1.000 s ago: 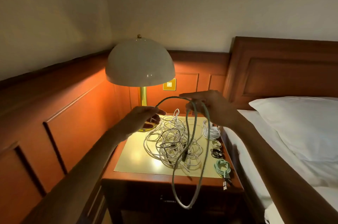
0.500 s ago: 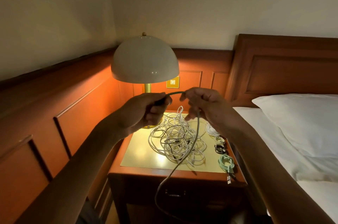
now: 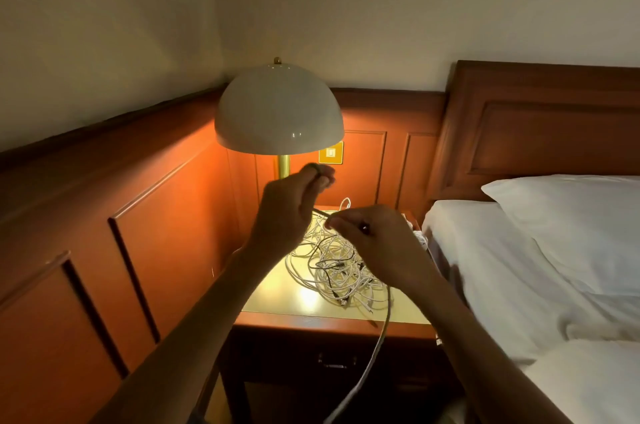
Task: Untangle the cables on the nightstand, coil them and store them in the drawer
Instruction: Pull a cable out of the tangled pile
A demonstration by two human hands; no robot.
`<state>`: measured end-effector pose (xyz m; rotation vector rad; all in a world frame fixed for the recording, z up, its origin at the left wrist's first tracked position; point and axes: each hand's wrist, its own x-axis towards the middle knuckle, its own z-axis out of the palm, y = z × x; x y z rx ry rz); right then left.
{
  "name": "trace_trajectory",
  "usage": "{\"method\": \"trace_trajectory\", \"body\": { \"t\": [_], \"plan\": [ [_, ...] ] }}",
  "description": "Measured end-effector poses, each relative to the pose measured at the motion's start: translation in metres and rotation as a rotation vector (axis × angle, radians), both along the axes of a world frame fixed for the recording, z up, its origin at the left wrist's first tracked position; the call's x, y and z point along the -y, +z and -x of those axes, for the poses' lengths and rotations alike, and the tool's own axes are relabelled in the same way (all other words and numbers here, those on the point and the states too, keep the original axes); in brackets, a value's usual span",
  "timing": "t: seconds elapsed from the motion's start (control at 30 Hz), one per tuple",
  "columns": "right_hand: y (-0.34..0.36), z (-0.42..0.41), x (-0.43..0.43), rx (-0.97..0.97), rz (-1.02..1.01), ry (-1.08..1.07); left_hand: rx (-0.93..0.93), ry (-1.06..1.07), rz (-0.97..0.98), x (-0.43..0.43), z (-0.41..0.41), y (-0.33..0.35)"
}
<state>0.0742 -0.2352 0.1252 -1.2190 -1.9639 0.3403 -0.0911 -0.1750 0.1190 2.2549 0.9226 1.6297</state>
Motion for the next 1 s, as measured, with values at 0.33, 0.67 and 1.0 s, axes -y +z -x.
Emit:
{"method": "trace_trajectory", "body": {
  "t": [0.33, 0.67, 1.0],
  "plan": [
    [0.022, -0.011, -0.017, -0.534, 0.071, 0.149, 0.283, -1.090, 1.005, 0.006, 0.033, 0.013],
    [-0.013, 0.029, 0.007, -0.193, 0.016, -0.030, 0.695, -0.231, 0.232, 0.010, -0.016, 0.011],
    [0.047, -0.019, 0.004, -0.074, -0.133, 0.026, -0.118, -0.657, 0.608, 0.017, 0.029, 0.014]
  ]
}}
